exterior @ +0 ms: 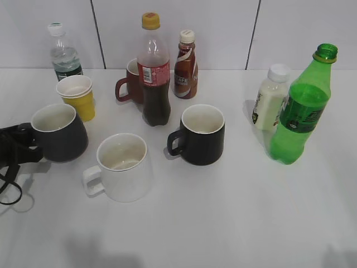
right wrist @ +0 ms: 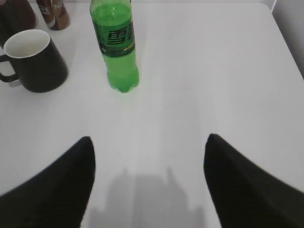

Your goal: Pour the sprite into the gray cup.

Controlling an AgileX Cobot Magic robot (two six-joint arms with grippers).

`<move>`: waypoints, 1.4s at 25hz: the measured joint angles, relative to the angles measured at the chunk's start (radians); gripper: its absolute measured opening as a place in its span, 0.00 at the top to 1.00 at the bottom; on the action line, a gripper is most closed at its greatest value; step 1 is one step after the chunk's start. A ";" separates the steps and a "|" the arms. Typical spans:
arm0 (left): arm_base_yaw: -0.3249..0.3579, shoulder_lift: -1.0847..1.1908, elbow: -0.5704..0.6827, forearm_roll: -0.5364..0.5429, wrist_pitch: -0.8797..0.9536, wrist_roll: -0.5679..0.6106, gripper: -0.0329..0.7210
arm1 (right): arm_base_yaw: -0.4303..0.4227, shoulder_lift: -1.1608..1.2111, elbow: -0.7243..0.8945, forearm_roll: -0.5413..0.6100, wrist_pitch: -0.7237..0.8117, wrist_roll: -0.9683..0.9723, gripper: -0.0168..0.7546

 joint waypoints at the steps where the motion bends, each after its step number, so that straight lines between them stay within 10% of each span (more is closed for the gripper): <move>1: 0.000 0.000 -0.005 0.002 0.000 0.002 0.65 | 0.000 0.000 0.000 0.000 0.000 0.000 0.29; 35: 0.000 0.030 -0.046 0.051 0.007 0.002 0.87 | 0.000 0.007 -0.005 0.119 -0.020 -0.062 0.33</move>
